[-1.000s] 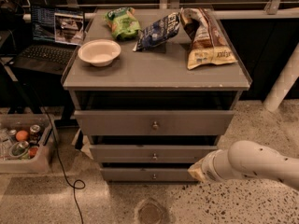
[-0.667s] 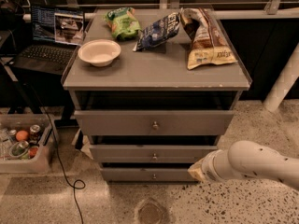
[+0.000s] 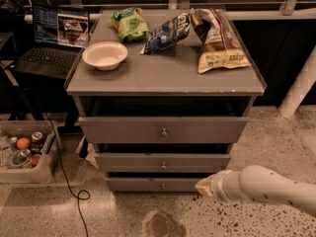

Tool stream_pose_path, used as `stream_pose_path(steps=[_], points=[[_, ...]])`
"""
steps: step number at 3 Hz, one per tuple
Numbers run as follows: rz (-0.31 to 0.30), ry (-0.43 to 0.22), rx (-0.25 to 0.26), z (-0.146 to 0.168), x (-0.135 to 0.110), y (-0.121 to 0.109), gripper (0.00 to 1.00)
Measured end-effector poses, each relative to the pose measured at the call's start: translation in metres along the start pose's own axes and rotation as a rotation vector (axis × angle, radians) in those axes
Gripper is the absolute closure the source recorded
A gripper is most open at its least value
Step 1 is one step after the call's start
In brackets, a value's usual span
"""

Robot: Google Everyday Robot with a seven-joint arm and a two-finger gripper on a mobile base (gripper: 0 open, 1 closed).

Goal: Open bottom drawer

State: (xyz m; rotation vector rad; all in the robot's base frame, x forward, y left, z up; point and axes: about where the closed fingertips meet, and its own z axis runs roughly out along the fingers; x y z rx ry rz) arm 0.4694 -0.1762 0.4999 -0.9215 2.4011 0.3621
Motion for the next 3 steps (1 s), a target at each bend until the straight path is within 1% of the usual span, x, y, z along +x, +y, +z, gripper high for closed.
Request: stream_pose_path(steps=[1, 2, 3], points=[[0.002, -0.064, -0.049, 0.032, 0.029, -0.008, 1.0], [0.026, -0.085, -0.116, 0.068, 0.054, -0.013, 1.0], [0.043, -0.074, -0.116, 0.077, 0.058, -0.007, 1.0]])
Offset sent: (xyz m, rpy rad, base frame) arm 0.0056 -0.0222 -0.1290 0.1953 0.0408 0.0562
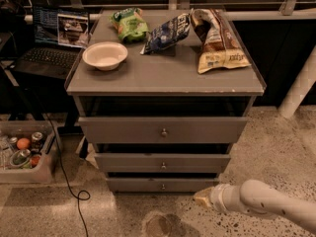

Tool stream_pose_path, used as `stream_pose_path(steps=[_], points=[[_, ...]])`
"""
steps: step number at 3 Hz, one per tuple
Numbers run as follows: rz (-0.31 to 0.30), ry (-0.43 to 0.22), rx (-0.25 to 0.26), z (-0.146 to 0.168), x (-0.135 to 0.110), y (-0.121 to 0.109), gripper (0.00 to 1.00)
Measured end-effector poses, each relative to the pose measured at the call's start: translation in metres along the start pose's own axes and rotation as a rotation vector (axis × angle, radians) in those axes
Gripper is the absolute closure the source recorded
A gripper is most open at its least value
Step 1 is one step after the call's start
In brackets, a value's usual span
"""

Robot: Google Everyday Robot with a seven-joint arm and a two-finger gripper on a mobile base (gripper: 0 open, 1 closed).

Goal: Open bottom drawer

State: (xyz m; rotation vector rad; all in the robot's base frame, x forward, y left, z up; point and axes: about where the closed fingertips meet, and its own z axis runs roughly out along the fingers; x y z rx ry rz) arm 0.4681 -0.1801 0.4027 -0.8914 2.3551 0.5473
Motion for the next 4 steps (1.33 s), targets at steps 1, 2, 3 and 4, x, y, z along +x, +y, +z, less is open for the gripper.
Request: stream_pose_path(steps=[1, 2, 3, 4], points=[[0.086, 0.001, 0.032, 0.022, 0.021, -0.008, 1.0], [0.18, -0.007, 0.067, 0.041, 0.043, -0.029, 1.0], [0.249, -0.015, 0.106, 0.063, 0.059, -0.056, 1.0], [0.287, -0.012, 0.094, 0.098, 0.057, -0.094, 1.0]])
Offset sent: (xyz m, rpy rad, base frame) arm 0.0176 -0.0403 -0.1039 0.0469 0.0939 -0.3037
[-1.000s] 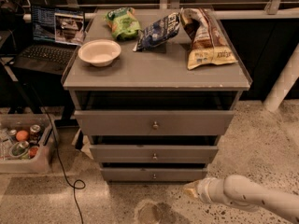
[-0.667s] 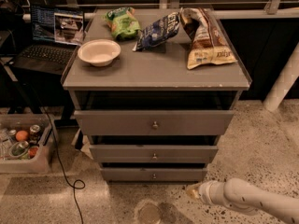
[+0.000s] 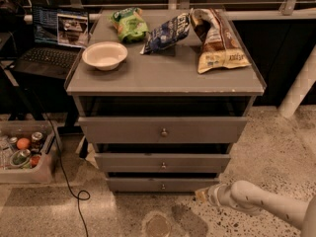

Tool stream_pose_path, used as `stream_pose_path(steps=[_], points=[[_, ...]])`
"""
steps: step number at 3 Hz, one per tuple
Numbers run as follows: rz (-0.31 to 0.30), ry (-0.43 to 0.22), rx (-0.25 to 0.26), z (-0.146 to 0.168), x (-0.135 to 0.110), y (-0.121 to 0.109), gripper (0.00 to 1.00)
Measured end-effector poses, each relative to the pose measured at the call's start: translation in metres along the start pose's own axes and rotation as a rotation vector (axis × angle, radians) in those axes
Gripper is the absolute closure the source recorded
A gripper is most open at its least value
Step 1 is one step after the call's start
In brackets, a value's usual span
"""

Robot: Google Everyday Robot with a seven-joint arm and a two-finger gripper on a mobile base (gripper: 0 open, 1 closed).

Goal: Open bottom drawer

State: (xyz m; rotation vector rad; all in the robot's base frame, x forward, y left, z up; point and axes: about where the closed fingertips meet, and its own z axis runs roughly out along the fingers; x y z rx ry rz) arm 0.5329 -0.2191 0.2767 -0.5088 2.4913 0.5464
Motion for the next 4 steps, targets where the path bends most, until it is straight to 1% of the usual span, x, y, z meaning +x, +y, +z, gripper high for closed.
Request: stream_pose_path(steps=[1, 2, 3, 4], points=[[0.0, -0.005, 0.002, 0.001, -0.005, -0.005, 1.0], [0.017, -0.014, 0.021, 0.004, -0.002, -0.005, 1.0], [-0.015, -0.072, 0.074, 0.022, 0.003, -0.011, 1.0], [-0.129, -0.099, 0.04, 0.038, -0.007, -0.016, 1.0]])
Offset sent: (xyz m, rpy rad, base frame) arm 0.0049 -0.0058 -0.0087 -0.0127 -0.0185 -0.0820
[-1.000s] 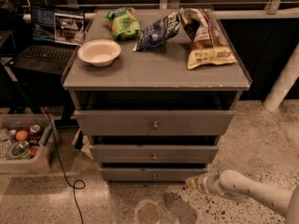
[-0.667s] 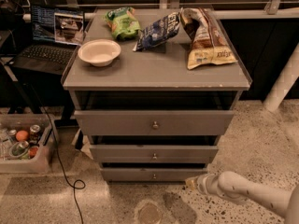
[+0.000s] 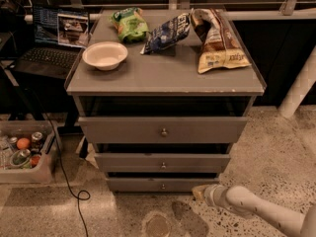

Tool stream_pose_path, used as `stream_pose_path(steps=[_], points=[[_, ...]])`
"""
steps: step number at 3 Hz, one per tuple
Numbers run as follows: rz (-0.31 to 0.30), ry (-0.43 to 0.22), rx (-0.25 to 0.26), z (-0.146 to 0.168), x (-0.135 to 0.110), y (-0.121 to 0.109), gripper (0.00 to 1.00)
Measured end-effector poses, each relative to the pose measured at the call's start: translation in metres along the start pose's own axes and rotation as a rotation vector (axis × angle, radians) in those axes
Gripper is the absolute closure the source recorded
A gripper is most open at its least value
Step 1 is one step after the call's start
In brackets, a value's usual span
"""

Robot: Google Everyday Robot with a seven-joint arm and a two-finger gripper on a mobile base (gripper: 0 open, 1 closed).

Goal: Open bottom drawer

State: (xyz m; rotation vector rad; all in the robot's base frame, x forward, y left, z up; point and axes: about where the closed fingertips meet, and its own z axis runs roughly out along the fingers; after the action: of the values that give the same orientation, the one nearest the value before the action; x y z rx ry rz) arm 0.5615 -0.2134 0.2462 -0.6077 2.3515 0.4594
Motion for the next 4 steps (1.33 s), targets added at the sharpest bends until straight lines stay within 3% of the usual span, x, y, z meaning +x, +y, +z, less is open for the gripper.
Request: stream_pose_path(steps=[1, 2, 3, 4], points=[[-0.065, -0.02, -0.103, 0.009, -0.014, -0.012, 1.0], [-0.06, -0.007, -0.132, 0.009, -0.011, -0.002, 1.0], [-0.051, -0.003, -0.087, 0.017, -0.003, -0.012, 1.0], [-0.051, -0.005, -0.084, 0.017, -0.004, -0.012, 1.0]])
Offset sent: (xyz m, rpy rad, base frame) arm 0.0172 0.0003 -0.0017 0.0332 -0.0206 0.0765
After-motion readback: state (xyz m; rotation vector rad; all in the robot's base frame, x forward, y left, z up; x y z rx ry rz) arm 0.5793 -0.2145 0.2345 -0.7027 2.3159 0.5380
